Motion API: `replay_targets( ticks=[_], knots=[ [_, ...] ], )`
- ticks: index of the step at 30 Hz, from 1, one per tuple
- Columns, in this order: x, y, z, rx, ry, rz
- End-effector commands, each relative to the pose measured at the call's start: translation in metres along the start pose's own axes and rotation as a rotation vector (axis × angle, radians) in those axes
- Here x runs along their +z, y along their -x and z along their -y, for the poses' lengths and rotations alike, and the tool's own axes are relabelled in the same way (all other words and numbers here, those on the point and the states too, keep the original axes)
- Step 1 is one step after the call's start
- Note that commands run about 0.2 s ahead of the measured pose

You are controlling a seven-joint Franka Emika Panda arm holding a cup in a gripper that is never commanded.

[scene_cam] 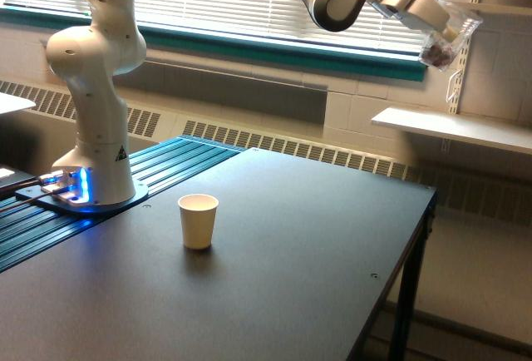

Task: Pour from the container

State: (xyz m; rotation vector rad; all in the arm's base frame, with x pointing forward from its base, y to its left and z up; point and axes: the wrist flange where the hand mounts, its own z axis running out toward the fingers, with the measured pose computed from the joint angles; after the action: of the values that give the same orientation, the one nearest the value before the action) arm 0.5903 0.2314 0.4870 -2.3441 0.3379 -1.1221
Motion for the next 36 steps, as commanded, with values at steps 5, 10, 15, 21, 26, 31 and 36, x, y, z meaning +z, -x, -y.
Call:
replay_targets(
  ticks=[5,10,15,21,26,31,36],
  knots=[
    [-0.007,-0.068,-0.126,-0.08,0.287,0.034],
    [-0.019,-0.064,-0.133,-0.119,0.351,0.104],
    [-0.037,-0.047,-0.157,-0.054,0.416,0.198],
    [-0.065,-0.015,-0.181,-0.047,0.493,0.324],
    [-0.092,0.01,-0.194,-0.071,0.548,0.417],
    [-0.123,0.034,-0.21,-0.037,0.583,0.503],
    [-0.15,0.064,-0.228,0.024,0.608,0.599]
  ],
)
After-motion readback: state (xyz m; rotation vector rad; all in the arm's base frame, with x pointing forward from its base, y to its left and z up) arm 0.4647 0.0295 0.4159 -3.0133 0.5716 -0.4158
